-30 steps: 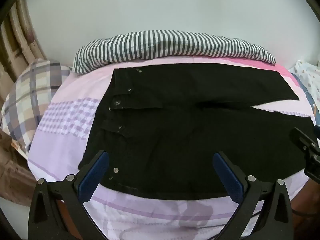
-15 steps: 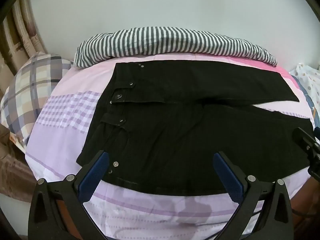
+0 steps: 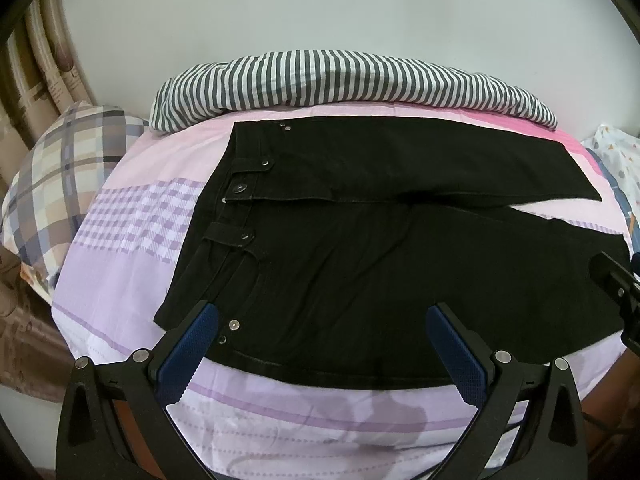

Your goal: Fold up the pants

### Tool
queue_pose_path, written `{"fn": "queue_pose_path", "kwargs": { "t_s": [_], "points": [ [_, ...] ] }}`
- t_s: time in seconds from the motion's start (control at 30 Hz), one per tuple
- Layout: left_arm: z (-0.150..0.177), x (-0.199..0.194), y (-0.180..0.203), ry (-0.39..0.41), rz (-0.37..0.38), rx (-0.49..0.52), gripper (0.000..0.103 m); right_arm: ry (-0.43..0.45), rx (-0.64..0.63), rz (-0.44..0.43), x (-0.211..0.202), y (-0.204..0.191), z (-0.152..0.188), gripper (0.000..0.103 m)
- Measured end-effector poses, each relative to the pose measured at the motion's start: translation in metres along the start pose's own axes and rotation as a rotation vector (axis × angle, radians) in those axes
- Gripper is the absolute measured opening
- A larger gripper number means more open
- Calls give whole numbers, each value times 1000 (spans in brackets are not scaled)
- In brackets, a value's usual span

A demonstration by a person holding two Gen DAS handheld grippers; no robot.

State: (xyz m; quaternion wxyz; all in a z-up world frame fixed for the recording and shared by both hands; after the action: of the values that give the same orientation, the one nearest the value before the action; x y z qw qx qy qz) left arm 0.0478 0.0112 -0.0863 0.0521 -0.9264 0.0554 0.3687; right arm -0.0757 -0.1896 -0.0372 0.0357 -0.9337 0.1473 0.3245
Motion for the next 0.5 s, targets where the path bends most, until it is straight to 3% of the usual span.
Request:
{"fn": "queue_pose_path", "kwargs": {
  "t_s": [0.5],
  "points": [
    [-2, 1, -2, 0, -3, 5, 103, -1, 2, 0, 1, 0, 0, 102]
  ]
}}
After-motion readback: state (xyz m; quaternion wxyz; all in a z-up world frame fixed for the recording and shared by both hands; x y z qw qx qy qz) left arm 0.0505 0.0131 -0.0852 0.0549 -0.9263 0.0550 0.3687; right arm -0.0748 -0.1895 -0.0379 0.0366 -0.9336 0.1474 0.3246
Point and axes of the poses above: each gripper's, at about its wrist camera, not at the fingertips, and x roughly the way its jaws point, y to its right, z to its underside, the point moved 9 cm from there along x, roughly the way its jaws point, and after that the axes turned 12 degrees about y, right-handed, at the moved point
